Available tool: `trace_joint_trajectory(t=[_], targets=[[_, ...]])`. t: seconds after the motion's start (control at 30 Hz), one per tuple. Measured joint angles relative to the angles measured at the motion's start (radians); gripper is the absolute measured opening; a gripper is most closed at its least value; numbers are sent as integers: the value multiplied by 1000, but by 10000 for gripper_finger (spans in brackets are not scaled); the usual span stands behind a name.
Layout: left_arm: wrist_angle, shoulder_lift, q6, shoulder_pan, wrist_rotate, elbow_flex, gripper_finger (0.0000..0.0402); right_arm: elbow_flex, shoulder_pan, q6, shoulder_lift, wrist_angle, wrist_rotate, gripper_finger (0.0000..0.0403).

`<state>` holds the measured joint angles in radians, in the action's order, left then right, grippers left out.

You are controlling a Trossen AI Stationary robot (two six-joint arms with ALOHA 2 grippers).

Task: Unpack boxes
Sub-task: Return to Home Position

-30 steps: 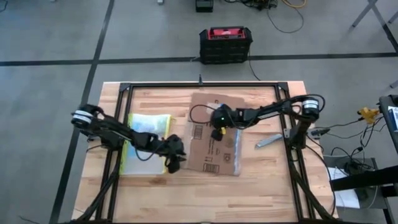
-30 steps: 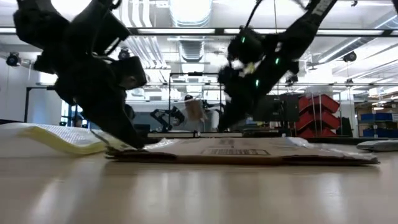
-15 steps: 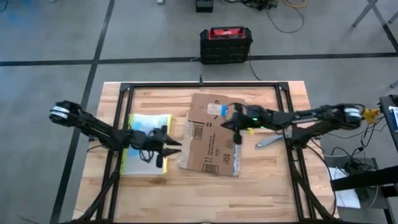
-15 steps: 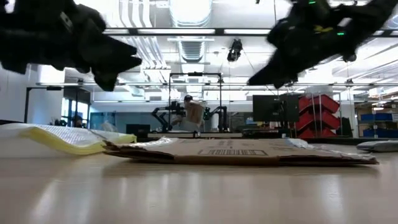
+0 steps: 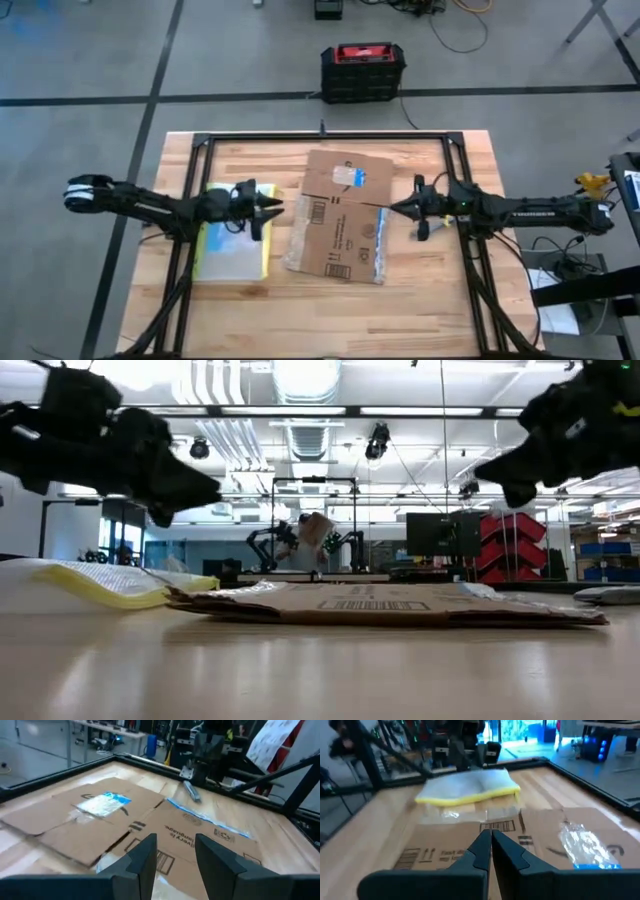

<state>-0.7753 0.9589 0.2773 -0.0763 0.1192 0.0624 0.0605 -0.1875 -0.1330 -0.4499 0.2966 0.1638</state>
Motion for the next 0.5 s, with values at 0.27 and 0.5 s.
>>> trace_joint_trajectory(t=[0.27,0.5], targets=[[332,-275,53,19,132,-33,119,-49,0,1,168,-62,2,0],[391,-549,-117,23,134,-25,119,-48,-4,21,245,-139,44,0]])
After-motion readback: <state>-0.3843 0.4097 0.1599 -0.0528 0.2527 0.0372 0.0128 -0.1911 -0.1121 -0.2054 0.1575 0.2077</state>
